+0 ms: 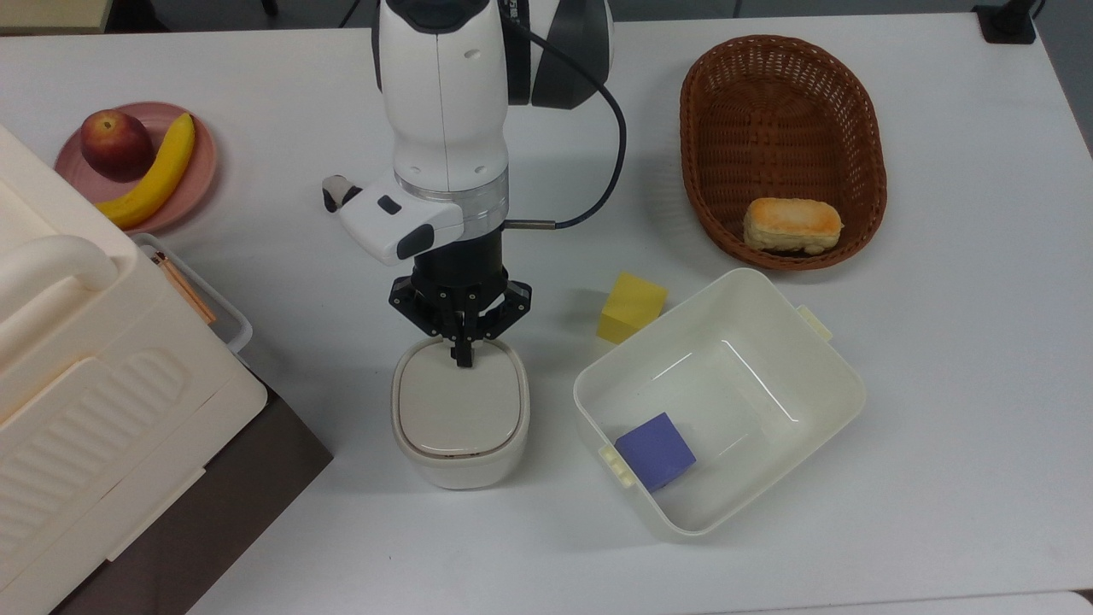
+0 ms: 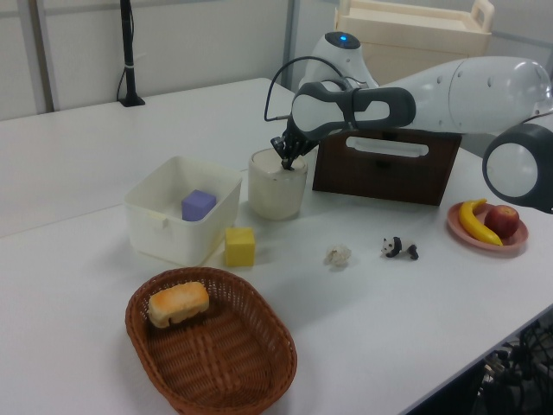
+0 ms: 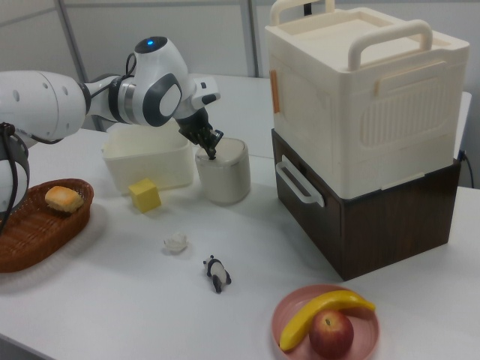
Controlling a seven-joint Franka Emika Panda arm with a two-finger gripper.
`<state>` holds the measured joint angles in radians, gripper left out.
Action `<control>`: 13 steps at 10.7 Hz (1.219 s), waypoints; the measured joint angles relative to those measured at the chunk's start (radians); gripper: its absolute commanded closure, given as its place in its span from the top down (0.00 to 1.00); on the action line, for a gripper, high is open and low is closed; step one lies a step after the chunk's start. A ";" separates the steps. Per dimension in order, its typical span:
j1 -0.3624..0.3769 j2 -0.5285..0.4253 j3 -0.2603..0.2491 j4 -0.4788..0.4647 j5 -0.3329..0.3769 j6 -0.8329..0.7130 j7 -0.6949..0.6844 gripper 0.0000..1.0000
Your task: Open the trash can
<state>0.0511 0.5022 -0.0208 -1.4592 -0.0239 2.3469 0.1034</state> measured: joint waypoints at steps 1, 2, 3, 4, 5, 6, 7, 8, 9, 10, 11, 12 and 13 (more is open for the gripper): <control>-0.001 0.006 0.000 0.008 0.000 0.000 0.000 0.00; -0.001 0.007 0.000 0.010 0.000 0.000 0.000 0.02; -0.002 0.006 0.000 0.015 0.001 0.000 0.000 0.04; -0.004 -0.002 0.000 0.021 0.006 -0.012 0.000 0.17; -0.010 -0.024 -0.001 0.030 0.021 -0.068 0.000 0.42; -0.019 -0.066 -0.002 0.042 0.036 -0.154 -0.002 0.65; -0.028 -0.126 -0.005 0.047 0.047 -0.269 -0.015 1.00; -0.038 -0.188 -0.007 0.048 0.050 -0.390 -0.033 1.00; -0.050 -0.243 -0.009 0.047 0.053 -0.502 -0.043 1.00; -0.062 -0.285 -0.010 0.045 0.053 -0.594 -0.051 1.00; -0.068 -0.315 -0.011 0.043 0.053 -0.660 -0.054 1.00; -0.071 -0.332 -0.011 0.039 0.053 -0.708 -0.054 1.00; -0.071 -0.337 -0.011 0.033 0.051 -0.730 -0.052 1.00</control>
<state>-0.0198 0.1650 -0.0319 -1.4265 0.0267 1.6166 0.0512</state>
